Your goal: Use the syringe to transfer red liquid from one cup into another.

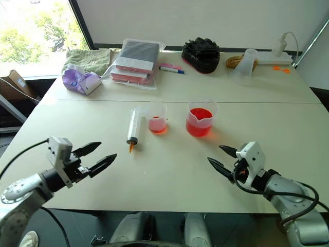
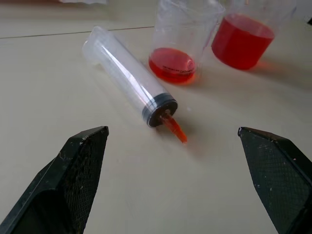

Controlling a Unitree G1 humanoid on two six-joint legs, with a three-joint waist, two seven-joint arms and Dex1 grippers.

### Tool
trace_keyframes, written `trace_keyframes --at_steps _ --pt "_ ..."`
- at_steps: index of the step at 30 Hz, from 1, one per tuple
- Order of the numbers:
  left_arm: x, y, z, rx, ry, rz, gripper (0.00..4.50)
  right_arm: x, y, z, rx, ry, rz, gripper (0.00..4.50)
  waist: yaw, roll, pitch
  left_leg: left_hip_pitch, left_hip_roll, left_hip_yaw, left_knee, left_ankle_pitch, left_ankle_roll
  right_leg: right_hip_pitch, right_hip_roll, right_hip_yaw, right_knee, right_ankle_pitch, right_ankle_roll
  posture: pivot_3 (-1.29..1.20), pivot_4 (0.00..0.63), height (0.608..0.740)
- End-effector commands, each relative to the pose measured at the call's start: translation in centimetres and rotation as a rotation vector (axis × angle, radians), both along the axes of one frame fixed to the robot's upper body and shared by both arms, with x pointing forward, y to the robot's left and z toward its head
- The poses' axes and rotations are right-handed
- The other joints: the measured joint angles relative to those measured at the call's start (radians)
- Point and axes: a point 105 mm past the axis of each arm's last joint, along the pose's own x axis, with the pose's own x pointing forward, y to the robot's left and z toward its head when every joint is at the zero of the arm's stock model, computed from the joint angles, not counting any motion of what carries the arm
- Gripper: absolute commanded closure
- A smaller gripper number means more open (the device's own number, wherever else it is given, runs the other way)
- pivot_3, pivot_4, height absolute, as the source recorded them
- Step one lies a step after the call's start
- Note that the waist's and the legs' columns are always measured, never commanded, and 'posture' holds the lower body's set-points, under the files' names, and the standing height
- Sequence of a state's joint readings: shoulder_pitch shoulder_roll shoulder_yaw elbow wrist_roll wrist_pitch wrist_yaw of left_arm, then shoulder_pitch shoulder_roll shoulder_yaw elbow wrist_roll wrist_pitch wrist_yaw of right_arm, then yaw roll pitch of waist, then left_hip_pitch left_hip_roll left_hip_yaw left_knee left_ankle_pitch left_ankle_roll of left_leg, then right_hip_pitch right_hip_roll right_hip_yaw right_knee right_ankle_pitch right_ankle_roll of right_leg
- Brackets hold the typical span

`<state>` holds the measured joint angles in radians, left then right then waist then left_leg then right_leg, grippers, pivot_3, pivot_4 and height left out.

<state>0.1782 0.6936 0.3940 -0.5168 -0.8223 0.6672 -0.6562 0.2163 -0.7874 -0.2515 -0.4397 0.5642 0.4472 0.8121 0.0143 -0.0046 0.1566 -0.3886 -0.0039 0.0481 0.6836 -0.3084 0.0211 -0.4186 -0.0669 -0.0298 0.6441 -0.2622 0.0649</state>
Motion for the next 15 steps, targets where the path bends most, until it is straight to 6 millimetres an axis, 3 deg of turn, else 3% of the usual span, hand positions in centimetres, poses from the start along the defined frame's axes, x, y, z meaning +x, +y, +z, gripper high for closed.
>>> trace_keyframes --at_steps 1,8,12,15 --pt "1.0 1.5 2.5 -0.053 0.015 -0.047 0.02 -0.1 0.8 2.2 0.019 0.057 0.142 1.39 -0.001 -0.001 0.0 0.0 0.0 0.0 0.0 0.0 0.0 0.0 0.0 0.0 0.0 0.0 0.0 0.0 0.15 0.74" --pt "4.3 1.9 6.3 0.029 0.108 -0.143 0.02 1.2 0.1 7.5 -0.052 0.098 0.271 1.39 0.001 -0.003 0.002 -0.001 0.0 0.0 0.0 0.0 0.0 0.0 0.0 0.0 0.0 0.0 0.001 0.0 0.15 0.74" --pt "5.5 -0.7 8.5 -0.012 0.121 -0.245 0.02 1.6 0.0 10.9 -0.158 0.08 0.312 1.39 -0.003 -0.003 0.003 -0.002 0.0 0.0 0.0 0.0 0.0 -0.001 0.0 0.0 -0.001 0.002 0.003 0.0 0.15 0.74" --pt "6.9 -2.3 8.7 0.03 0.156 -0.241 0.02 2.2 0.0 13.3 -0.218 -0.005 0.325 1.39 -0.003 -0.004 0.003 -0.002 0.0 0.0 0.0 0.0 0.0 -0.002 0.0 0.0 -0.001 0.002 0.004 0.0 0.15 0.74"
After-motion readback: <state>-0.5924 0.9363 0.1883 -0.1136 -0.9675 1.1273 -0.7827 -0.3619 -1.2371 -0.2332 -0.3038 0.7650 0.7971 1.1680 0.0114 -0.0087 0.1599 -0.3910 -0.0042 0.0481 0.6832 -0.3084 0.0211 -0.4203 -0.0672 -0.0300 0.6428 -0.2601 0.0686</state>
